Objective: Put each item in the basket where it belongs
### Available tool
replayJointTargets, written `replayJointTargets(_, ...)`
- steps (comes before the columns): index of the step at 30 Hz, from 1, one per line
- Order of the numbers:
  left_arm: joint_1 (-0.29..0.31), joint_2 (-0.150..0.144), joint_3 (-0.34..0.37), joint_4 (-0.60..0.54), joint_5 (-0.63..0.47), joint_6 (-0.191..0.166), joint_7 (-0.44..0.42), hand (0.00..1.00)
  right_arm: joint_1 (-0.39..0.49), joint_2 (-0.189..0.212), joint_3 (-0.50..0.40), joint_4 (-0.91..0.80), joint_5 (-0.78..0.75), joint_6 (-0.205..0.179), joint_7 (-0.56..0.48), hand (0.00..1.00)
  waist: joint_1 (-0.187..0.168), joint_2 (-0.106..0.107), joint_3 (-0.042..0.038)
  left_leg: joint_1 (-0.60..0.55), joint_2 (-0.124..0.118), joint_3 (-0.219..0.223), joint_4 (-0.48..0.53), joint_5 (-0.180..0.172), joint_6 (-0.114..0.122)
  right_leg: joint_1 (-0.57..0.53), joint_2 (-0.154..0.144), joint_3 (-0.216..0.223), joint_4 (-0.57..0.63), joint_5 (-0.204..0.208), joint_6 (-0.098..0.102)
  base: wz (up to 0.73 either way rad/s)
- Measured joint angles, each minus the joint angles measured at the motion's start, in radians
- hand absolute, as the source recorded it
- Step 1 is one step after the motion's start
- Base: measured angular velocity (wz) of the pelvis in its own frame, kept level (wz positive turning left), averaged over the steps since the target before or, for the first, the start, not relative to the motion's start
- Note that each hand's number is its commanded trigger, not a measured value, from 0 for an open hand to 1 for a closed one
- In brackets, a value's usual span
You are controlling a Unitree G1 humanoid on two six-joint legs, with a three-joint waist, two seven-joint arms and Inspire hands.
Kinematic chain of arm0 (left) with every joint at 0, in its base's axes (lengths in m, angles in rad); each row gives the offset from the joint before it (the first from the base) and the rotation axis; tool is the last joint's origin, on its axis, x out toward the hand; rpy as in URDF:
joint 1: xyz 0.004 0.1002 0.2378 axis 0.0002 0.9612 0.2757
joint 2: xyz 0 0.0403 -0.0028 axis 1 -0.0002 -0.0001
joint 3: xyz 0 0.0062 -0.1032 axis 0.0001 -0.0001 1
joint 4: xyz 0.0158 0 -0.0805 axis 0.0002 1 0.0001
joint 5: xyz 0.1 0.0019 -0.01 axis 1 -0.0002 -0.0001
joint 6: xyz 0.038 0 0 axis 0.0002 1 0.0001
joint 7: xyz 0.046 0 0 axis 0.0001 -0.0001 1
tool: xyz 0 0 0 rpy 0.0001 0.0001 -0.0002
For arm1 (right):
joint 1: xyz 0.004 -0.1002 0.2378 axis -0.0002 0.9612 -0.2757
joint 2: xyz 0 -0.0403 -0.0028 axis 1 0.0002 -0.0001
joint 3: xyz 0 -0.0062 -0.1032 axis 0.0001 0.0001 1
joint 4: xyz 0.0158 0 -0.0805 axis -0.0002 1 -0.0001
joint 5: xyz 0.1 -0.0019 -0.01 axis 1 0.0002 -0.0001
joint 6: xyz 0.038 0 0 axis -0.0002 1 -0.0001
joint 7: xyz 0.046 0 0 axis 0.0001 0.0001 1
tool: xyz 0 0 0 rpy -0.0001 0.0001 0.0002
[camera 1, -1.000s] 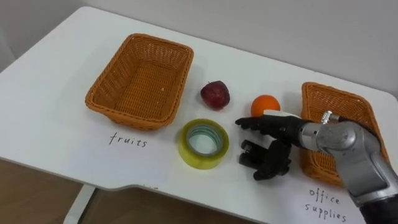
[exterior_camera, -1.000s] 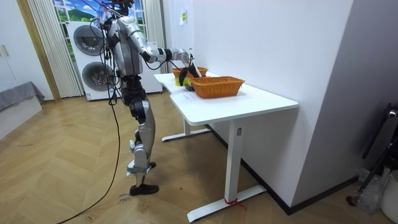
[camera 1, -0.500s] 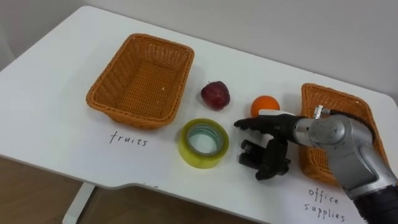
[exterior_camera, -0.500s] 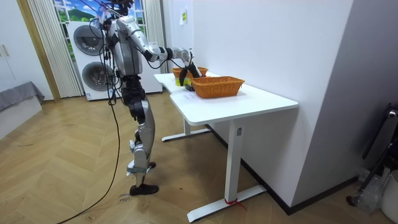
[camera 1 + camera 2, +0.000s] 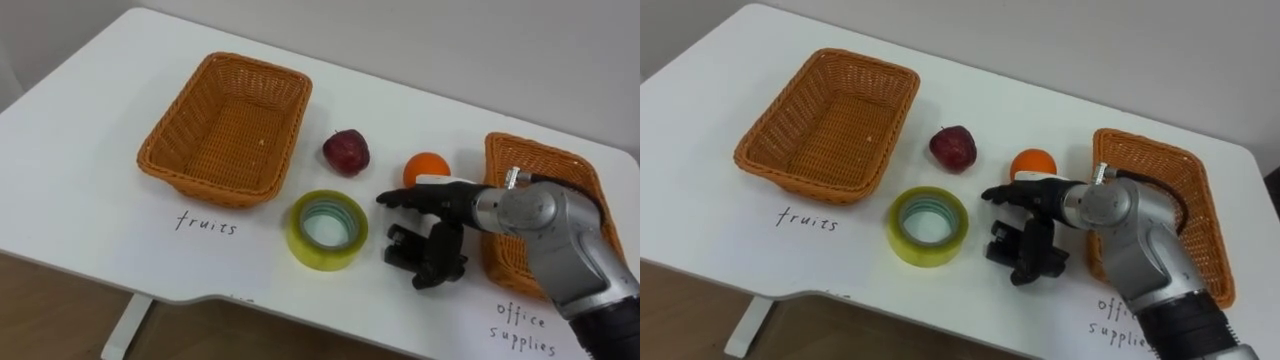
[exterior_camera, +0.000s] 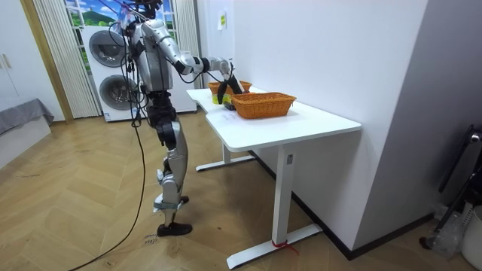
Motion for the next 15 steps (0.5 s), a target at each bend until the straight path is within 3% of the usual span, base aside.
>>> replayJointTargets(11, 0.000, -0.023, 0.000, -0.003, -0.010, 0.004, 0.056, 0.00, 0.035, 0.009, 0.000, -0.070, -0.077, 0.021, 0.003, 0.00, -0.005, 0.013, 0.0006, 0.011, 0.000, 0.001, 0.001, 0.001, 0.000, 0.001, -0.001, -0.007, -0.001, 0.000, 0.000, 0.00)
replayJointTargets(15, -0.009, -0.033, -0.002, 0.004, -0.009, 0.003, 0.066, 0.00, 0.085, 0.044, 0.000, -0.111, -0.159, 0.020, -0.031, 0.00, -0.005, 0.025, -0.0013, 0.015, 0.000, 0.002, 0.001, 0.001, 0.000, 0.002, -0.001, -0.005, 0.000, 0.000, 0.000, 0.00)
